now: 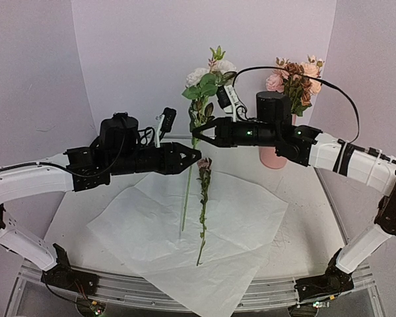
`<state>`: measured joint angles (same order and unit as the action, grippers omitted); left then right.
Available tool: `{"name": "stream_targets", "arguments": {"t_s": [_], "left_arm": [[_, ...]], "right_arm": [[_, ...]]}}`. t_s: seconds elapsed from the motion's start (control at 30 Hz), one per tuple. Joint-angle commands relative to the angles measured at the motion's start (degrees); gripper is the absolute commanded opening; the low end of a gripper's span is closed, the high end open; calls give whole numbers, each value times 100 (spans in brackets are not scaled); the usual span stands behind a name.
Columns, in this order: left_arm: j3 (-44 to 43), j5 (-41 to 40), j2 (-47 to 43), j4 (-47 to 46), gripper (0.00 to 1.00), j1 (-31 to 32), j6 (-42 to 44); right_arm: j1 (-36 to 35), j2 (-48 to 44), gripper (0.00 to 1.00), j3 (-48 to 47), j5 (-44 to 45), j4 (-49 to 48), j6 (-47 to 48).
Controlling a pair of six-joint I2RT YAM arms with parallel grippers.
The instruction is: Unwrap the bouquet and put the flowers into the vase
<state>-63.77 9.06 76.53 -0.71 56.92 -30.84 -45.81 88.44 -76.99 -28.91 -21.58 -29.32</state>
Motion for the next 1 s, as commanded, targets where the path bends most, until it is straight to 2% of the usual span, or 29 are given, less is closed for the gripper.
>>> {"name": "stream_targets", "arguments": {"t_s": [0.0, 0.07, 0.23, 0.37, 0.67, 0.8, 0.97], "left_arm": [[-143, -505, -56, -202, 64, 19, -39], [-134, -743, -53, -59, 72, 20, -43], [-121, -853, 30, 36, 75, 15, -18], [-187, -849, 150, 36, 75, 25, -3], [-264, -702, 308, 36, 74, 18, 42], [-196, -770, 258, 36, 74, 26, 40], [-177, -836, 231, 36, 73, 20, 105]], "right_arm": [[-9, -598, 4, -330, 1232, 423, 1025], [-9, -777, 2, -548, 2225, 982, 1951], [-14, -1128, 0, -698, 5058, 814, 3978], [-10, -841, 0, -1090, 6121, 205, 5306], [218, 788, 0, -2794, 6932, -1145, 7651], [501, 1383, 0, -3509, 6936, -1443, 7969], [858, 1885, 0, -4027, 6789, -1478, 7846]]}}
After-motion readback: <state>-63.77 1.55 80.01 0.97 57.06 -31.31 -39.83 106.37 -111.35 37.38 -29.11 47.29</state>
